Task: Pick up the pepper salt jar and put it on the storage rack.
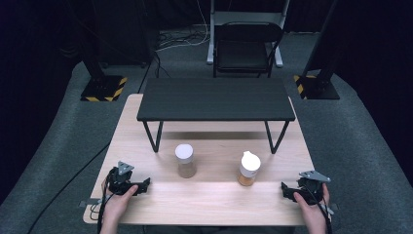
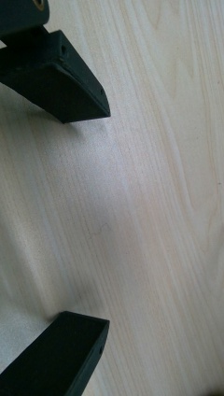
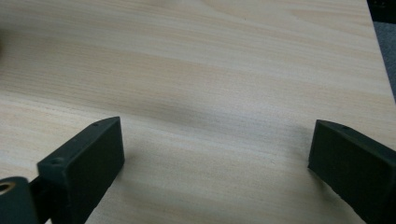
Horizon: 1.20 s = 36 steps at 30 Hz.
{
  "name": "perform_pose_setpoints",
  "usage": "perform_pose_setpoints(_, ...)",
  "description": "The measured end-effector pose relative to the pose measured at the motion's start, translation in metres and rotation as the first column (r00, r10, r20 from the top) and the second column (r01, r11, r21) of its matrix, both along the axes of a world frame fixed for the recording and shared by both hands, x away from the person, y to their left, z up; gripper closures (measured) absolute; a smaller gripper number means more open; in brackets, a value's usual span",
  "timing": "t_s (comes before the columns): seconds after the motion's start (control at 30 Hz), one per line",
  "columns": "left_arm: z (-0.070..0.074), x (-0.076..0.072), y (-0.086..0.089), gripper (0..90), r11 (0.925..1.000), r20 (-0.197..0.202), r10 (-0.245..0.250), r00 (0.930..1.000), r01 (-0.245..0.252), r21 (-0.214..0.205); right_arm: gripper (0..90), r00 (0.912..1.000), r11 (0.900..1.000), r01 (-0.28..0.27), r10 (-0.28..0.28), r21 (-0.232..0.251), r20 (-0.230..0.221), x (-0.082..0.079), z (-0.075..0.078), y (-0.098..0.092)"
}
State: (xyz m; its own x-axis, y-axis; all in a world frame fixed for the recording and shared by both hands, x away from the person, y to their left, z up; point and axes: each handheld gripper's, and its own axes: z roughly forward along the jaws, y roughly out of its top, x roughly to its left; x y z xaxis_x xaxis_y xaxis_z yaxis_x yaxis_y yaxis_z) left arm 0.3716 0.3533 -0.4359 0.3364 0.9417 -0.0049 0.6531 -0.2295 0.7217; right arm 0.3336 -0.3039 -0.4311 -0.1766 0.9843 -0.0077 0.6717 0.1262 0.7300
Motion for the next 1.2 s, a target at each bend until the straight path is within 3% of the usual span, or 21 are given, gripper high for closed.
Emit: perform_pose_setpoints(1.2,0.0006,-0.0013,0.0011,2.8,0.9997,0.0,0.024,0.9997,-0.024,-0.011,0.0,1.0,1.0,0.003,-0.002,0.005,-0.008,0.002,0.0004,-0.0007)
